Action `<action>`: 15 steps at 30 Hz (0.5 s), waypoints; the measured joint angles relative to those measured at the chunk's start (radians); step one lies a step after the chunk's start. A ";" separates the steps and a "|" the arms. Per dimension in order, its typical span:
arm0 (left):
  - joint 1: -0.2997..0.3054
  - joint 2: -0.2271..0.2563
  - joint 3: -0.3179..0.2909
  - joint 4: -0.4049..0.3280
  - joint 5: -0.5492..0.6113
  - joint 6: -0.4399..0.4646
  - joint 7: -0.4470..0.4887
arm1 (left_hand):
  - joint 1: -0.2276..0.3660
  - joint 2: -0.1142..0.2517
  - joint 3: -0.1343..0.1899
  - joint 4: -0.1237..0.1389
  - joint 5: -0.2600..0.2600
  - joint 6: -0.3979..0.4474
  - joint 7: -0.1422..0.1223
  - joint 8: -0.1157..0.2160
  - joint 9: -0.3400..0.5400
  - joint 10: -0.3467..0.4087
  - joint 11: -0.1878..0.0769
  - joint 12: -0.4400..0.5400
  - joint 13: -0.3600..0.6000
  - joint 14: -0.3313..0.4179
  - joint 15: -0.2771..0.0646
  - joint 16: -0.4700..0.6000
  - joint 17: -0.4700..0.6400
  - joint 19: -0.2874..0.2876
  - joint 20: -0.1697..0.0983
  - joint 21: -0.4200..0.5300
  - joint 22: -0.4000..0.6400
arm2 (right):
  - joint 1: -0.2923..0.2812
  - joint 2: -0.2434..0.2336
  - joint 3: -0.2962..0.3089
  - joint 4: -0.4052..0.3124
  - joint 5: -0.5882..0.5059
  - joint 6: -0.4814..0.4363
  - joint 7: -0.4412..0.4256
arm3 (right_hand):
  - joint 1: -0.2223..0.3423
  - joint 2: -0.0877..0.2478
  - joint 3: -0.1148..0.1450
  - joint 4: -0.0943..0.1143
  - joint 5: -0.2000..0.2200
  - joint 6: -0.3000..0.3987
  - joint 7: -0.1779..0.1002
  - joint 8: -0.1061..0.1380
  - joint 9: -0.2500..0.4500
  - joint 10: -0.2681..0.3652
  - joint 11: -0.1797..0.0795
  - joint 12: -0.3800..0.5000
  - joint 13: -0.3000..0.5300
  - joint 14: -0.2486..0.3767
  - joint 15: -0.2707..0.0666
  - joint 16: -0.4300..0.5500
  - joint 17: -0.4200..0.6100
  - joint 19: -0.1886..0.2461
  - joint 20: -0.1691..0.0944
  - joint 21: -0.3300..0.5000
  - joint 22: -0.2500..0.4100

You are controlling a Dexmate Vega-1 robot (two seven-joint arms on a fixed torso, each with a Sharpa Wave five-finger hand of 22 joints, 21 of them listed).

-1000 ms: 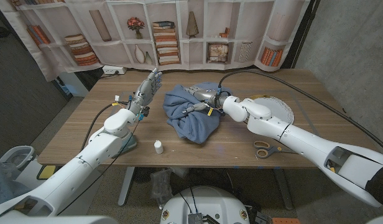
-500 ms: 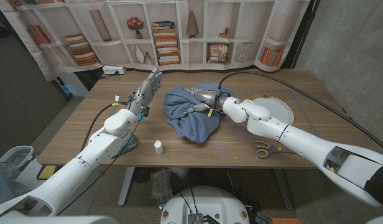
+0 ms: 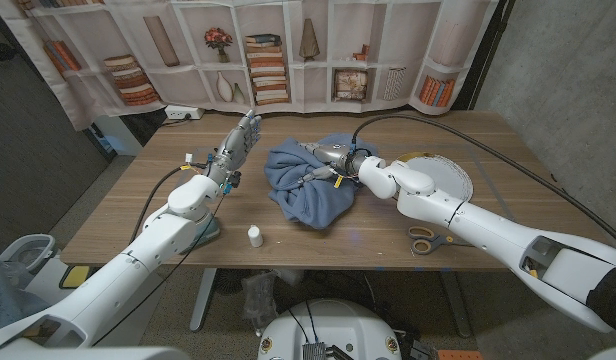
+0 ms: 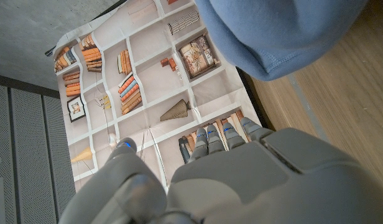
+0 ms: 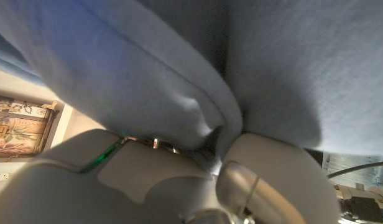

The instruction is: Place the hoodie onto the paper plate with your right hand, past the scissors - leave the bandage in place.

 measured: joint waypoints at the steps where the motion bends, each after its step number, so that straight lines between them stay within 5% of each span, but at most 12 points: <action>1: 0.000 0.000 0.000 -0.001 0.000 0.000 0.000 | 0.000 0.000 0.000 0.000 0.000 0.000 0.000 0.000 0.000 0.000 0.000 0.000 0.000 0.000 0.000 0.000 0.000 0.000 0.000 0.000 0.000 | -0.001 0.000 0.000 0.001 0.000 0.000 -0.004 | 0.008 0.003 0.000 0.000 0.000 0.015 -0.003 0.005 0.000 0.027 -0.001 0.009 0.000 0.016 -0.009 0.000 0.000 0.000 0.000 0.004 0.000; 6: 0.000 0.000 0.002 -0.003 0.000 0.003 0.001 | 0.000 0.000 0.000 0.000 0.000 0.000 0.000 0.000 0.000 0.000 0.000 0.000 0.000 0.000 0.000 0.000 0.000 0.000 0.000 0.000 0.000 | -0.005 0.000 0.000 0.007 0.000 0.016 -0.026 | 0.047 0.011 0.006 -0.006 0.008 0.080 -0.030 0.019 0.000 0.106 -0.011 0.033 -0.003 0.074 -0.038 0.000 0.000 0.029 0.000 0.012 0.001; 15: -0.001 -0.001 0.004 -0.009 0.002 0.008 0.005 | 0.000 0.000 0.000 0.000 0.000 0.000 0.000 0.000 0.000 0.000 0.000 0.000 0.000 0.000 0.000 0.000 0.000 0.000 0.000 0.000 0.000 | -0.011 -0.001 0.006 0.040 0.006 0.084 -0.101 | 0.169 0.040 0.031 -0.016 0.008 0.178 -0.073 0.039 0.000 0.194 -0.073 0.052 -0.003 0.179 -0.085 0.008 0.000 0.068 -0.025 0.035 0.002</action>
